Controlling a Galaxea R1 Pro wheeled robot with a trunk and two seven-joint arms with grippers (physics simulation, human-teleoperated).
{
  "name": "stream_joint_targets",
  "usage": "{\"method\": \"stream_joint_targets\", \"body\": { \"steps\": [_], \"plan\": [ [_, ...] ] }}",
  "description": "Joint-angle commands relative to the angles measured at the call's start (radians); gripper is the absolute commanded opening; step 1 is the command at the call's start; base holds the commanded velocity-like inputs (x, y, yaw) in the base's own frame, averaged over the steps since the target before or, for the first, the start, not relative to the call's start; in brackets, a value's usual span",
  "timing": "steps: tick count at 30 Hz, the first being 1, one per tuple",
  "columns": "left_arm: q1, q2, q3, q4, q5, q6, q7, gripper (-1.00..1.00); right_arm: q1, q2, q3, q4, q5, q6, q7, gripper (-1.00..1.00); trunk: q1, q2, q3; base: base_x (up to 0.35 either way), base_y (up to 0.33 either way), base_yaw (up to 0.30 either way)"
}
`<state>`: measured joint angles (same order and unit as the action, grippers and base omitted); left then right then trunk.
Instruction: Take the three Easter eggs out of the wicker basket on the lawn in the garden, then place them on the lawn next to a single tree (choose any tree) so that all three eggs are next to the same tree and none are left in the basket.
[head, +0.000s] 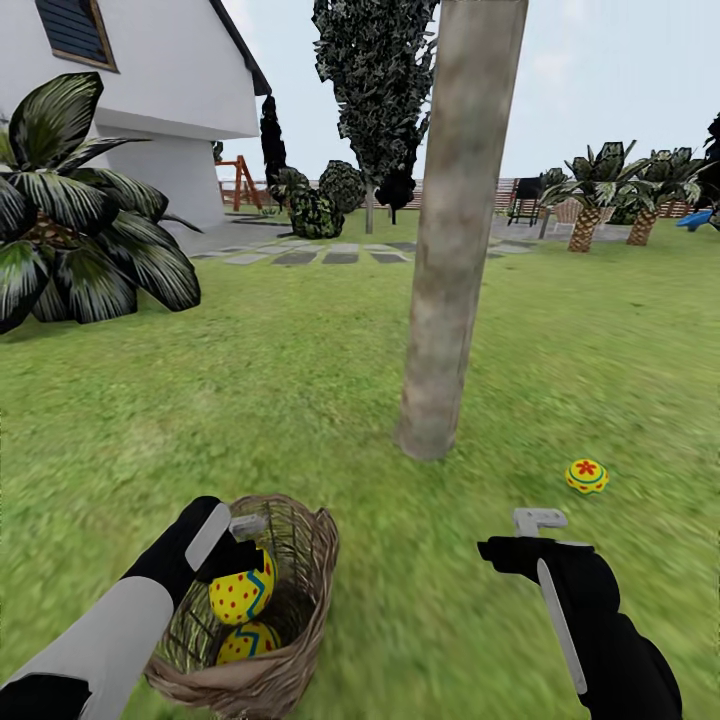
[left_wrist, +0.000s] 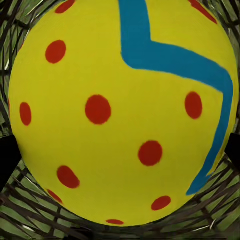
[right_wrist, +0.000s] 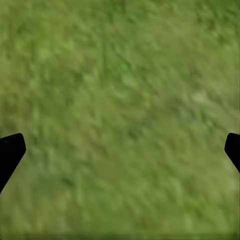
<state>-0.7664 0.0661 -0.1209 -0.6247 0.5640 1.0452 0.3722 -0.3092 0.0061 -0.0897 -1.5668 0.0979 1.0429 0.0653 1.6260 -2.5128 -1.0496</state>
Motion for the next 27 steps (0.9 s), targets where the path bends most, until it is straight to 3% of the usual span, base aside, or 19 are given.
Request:
{"method": "stream_joint_targets", "body": {
  "steps": [1, 8, 27],
  "plan": [
    [-0.001, 0.001, -0.006, -0.001, 0.010, 0.002, 0.008, -1.00, -0.001, 0.000, -0.001, -0.001, 0.010, 0.004, 0.007, 1.00, 0.000, 0.000, -0.001, -0.118, 0.000, 0.000],
    [0.000, 0.000, -0.006, -0.001, 0.012, 0.002, 0.008, -1.00, -0.001, 0.000, -0.001, -0.001, 0.009, 0.004, 0.007, 1.00, 0.000, 0.000, -0.001, -0.077, 0.000, 0.000],
    [-0.001, -0.001, -0.006, 0.034, 0.013, 0.002, 0.008, -1.00, -0.001, 0.001, -0.001, -0.001, 0.009, 0.004, 0.007, 1.00, -0.009, 0.004, 0.073, -0.001, 0.000, 0.000]
  ]
}}
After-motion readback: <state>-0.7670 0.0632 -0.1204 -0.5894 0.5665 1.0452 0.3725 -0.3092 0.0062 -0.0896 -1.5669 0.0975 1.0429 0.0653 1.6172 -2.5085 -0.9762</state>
